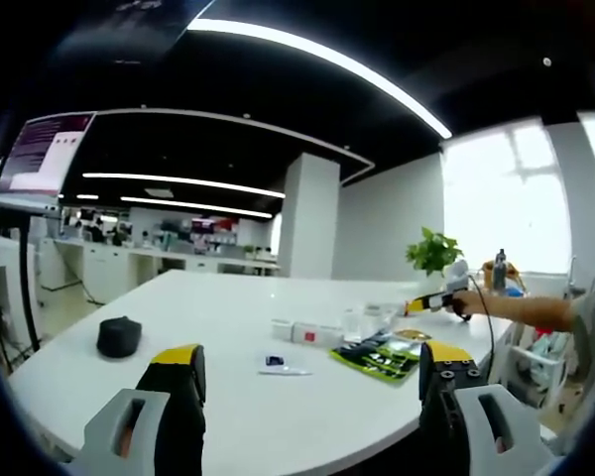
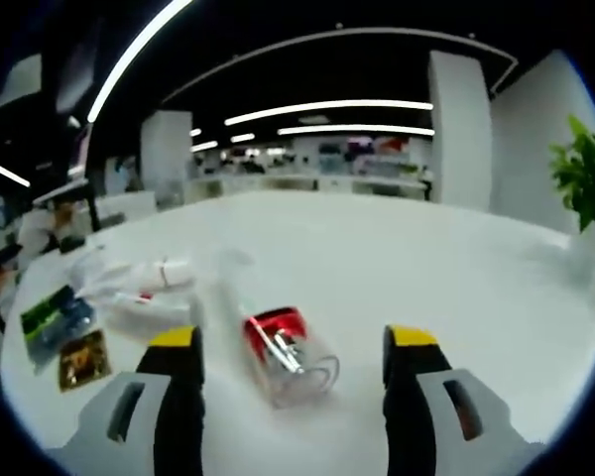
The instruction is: Arrange the skincare products in the storage area until every visible bottle or jar stands upright without overlapping.
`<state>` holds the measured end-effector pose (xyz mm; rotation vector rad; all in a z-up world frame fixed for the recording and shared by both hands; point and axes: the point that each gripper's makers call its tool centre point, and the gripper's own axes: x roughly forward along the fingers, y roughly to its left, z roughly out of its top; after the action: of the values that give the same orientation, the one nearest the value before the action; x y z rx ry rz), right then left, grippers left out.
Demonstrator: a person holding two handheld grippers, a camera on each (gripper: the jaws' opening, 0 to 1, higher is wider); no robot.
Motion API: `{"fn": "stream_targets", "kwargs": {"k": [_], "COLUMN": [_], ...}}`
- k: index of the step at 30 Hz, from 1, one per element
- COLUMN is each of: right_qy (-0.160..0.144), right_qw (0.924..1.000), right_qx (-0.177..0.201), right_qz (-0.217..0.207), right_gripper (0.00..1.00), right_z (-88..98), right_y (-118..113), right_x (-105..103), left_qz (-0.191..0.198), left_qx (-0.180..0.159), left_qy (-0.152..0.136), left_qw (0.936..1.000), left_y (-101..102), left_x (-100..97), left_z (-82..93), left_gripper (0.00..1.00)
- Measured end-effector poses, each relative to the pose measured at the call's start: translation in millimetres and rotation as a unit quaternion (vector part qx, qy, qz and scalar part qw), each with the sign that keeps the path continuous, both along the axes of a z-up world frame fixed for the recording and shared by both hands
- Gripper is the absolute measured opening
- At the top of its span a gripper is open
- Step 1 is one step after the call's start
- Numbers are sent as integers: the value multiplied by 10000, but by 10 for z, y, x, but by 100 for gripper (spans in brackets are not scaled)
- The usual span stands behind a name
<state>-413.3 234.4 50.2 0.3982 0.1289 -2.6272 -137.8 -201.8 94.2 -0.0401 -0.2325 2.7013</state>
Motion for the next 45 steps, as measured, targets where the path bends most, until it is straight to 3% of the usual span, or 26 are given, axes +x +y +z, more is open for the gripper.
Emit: {"fn": "stream_targets", "kwargs": {"k": [6, 11, 14, 19, 22, 24, 32, 38, 45], "right_qy": [-103, -292, -306, -421, -552, -738, -937, -1014, -1220], "right_qw": [9999, 9995, 9994, 9990, 9984, 9972, 9937, 9924, 9865], "right_qx": [35, 19, 64, -131, -100, 118, 622, 694, 1088], "right_qz": [86, 147, 123, 120, 95, 68, 0, -48, -74], "right_gripper": [56, 51, 40, 33, 31, 31, 30, 30, 30], "right_z": [-56, -135, -147, -158, -157, -173, -149, -11, 213], "right_y": [-46, -113, -100, -117, -146, -154, -205, -206, -219], "right_x": [-15, 1, 1, 42, 72, 96, 169, 217, 294], "left_qz": [50, 60, 68, 80, 70, 73, 78, 90, 73], "left_qx": [41, 26, 37, 11, 37, 39, 46, 53, 50], "left_qy": [18, 22, 16, 11, 8, -10, 34, 40, 42], "left_qw": [10000, 10000, 10000, 10000, 10000, 10000, 10000, 9999, 10000], "left_y": [-42, -49, -54, -60, -63, -65, -62, -75, -72], "left_x": [1, 1, -4, -6, -17, -22, -10, -3, 3], "left_z": [15, 20, 19, 17, 15, 5, 22, 22, 28], "left_gripper": [91, 91, 91, 91, 91, 91, 91, 91, 91]}}
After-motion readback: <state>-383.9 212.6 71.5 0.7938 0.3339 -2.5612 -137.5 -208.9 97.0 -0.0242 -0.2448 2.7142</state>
